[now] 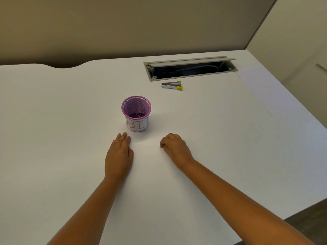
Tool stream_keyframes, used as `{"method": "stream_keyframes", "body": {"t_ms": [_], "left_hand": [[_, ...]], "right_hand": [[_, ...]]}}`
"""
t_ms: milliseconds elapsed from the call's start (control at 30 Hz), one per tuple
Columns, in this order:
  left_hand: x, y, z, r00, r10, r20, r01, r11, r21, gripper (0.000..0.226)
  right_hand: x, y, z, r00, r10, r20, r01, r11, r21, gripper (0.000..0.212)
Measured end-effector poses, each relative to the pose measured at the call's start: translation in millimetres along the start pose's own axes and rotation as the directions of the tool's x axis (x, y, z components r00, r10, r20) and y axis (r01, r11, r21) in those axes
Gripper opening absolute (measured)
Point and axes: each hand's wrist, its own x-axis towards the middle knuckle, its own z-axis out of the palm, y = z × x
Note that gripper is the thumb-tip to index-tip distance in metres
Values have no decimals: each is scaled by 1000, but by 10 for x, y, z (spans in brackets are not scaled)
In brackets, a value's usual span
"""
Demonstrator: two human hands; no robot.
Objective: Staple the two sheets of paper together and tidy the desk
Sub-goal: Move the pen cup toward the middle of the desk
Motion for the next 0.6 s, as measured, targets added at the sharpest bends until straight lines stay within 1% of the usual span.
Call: {"method": "stream_keyframes", "body": {"t_ms": [67, 133, 167, 233, 267, 300, 367, 433, 500, 533, 600], "left_hand": [[0, 5, -1, 1000, -2, -2, 2, 1000, 2, 41], [-3, 15, -8, 1000, -3, -7, 3, 1000, 2, 41], [-4, 22, -11, 1000, -4, -9, 4, 1000, -1, 41], [-6, 25, -16, 1000, -5, -12, 5, 1000, -3, 41], [-7, 21, -17, 1000, -4, -14, 4, 1000, -4, 41], [-7, 16, -17, 1000, -4, -16, 4, 1000, -6, 41], [1, 17, -8, 1000, -1, -19, 1, 1000, -9, 41], [4, 10, -4, 1000, 2, -23, -2, 1000, -8, 41], [4, 8, -3, 1000, 3, -24, -3, 1000, -4, 41], [7, 7, -1, 1000, 4, -23, -4, 1000, -3, 41], [6, -1, -4, 1000, 6, -20, -6, 1000, 2, 40]], "right_hand": [[18, -9, 6, 1000, 11, 15, -11, 1000, -6, 17], [58, -27, -15, 997, 72, 15, -72, 996, 53, 18], [88, -38, -46, 988, 152, 6, -151, 981, 123, 18], [175, -73, -142, 946, 325, -3, -308, 898, 314, 17], [230, -104, -209, 928, 373, -2, -343, 854, 392, 17], [289, -151, -288, 920, 391, 2, -350, 822, 449, 17], [415, -281, -485, 928, 373, -14, -311, 792, 525, 16], [569, -457, -683, 947, 316, -65, -230, 803, 550, 14], [728, -628, -819, 967, 240, -90, -156, 830, 536, 12], [803, -700, -851, 976, 202, -81, -132, 846, 517, 12], [932, -806, -850, 990, 141, -12, -119, 877, 465, 15]]}}
